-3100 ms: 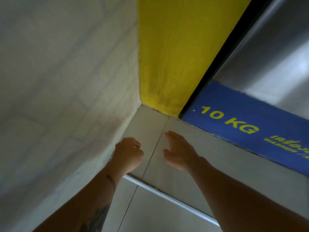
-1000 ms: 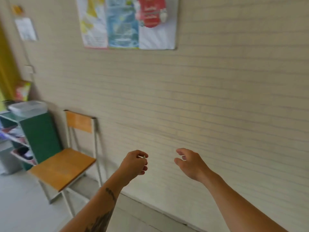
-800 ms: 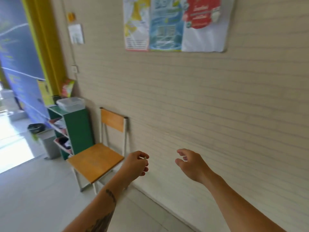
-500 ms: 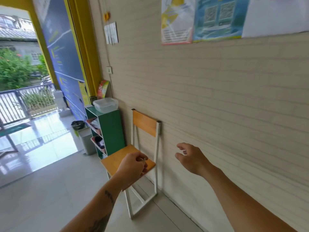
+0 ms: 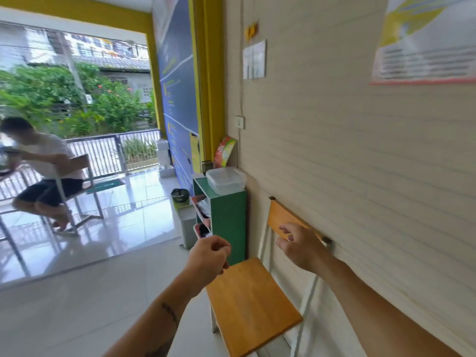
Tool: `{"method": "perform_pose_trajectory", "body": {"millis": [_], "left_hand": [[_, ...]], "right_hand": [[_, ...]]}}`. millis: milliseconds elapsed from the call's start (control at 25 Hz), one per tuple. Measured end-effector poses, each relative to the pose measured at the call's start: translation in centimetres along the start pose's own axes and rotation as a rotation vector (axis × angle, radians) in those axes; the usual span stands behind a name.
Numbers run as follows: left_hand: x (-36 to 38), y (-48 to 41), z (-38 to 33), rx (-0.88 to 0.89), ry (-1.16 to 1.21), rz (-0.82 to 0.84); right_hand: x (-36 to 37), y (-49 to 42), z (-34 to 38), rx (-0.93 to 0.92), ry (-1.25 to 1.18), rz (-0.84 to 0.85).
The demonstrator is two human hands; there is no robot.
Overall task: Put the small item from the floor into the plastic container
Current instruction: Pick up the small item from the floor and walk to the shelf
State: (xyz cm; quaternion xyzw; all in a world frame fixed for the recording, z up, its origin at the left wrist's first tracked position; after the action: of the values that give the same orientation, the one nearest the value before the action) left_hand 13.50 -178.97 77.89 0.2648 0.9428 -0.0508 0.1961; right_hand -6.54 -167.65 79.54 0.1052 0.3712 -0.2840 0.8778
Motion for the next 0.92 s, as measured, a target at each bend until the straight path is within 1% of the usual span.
{"method": "perform_pose_trajectory", "body": {"millis": [160, 360, 520, 720, 920], "left_hand": [[-6.5, -8.1, 2.4, 0.018, 0.016, -0.029], [-15.0, -18.6, 5.9, 0.012, 0.002, -0.019], [-19.9, -27.1, 7.8, -0.007, 0.001, -0.014], [-21.5, -37.9, 8.4, 0.027, -0.005, 0.021], [-20.1, -50.0, 8.8, 0.071, -0.049, 0.057]], "right_hand": [[5.0, -8.4, 5.1, -0.032, 0.015, 0.007], [12.1, -18.2, 10.9, 0.015, 0.002, 0.011], [16.5, -25.4, 14.5, 0.051, 0.005, 0.023], [19.4, -35.5, 16.1, 0.062, 0.008, -0.004], [19.9, -47.5, 16.4, 0.035, 0.066, -0.034]]}}
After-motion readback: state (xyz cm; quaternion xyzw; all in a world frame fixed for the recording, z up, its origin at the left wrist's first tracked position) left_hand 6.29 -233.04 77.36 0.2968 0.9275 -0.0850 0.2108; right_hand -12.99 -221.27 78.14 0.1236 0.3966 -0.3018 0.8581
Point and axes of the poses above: each hand's wrist, its own y-axis away from the middle knuckle, its own x-axis out of the palm, z = x × y, the point moved 9 cm from there along -y, towards the middle knuckle, and after that the axes turned 2 degrees about x, right-handed, at the moved point
